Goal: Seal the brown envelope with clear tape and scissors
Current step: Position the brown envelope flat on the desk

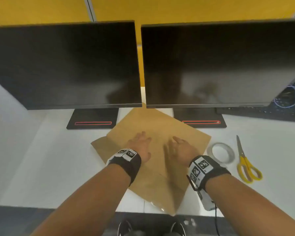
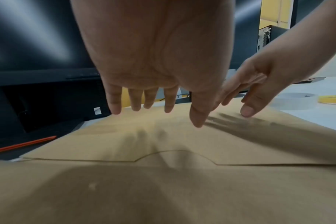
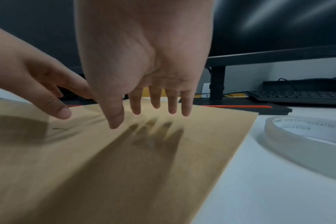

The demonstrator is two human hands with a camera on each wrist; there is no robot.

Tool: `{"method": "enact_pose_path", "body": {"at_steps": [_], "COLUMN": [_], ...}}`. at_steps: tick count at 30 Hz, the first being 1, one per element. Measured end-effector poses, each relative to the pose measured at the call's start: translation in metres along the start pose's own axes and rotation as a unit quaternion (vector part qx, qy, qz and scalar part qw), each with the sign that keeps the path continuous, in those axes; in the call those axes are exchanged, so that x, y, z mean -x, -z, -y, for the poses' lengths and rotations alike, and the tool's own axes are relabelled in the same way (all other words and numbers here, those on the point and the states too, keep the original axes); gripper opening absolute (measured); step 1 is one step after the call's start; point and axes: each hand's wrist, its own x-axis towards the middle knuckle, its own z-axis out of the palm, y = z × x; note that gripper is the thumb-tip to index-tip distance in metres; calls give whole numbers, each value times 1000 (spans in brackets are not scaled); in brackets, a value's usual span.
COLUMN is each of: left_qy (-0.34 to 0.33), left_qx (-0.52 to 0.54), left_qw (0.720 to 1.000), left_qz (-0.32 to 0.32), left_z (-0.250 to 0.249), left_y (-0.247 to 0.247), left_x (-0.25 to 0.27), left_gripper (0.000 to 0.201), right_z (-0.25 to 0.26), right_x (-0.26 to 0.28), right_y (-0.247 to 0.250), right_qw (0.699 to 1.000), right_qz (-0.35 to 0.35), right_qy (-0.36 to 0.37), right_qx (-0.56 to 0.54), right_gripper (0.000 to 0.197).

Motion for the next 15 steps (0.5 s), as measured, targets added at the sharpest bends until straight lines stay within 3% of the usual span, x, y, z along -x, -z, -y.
{"method": "enact_pose_path", "body": {"at_steps": [5, 8, 12, 15], "left_qy": [20, 30, 31, 21], "left_qx": [-10, -6, 7, 11], "left_qw": [997, 994, 994, 997], "left_qz": [77, 102, 106, 78], "left_z": [5, 10, 14, 14], "left_y": [-12, -16, -21, -27], "left_x": [3, 4, 5, 8], "left_gripper": [71, 72, 75, 72], "right_z": [11, 12, 9, 5], "right_x": [1, 1, -3, -3], "right_y": [-24, -28, -24, -26], "right_qw": [999, 999, 998, 1000], "right_qz": [27, 10, 39, 16], "right_qy": [-3, -5, -1, 4], "right_qx": [40, 41, 48, 9], "right_gripper": [40, 43, 49, 51]}}
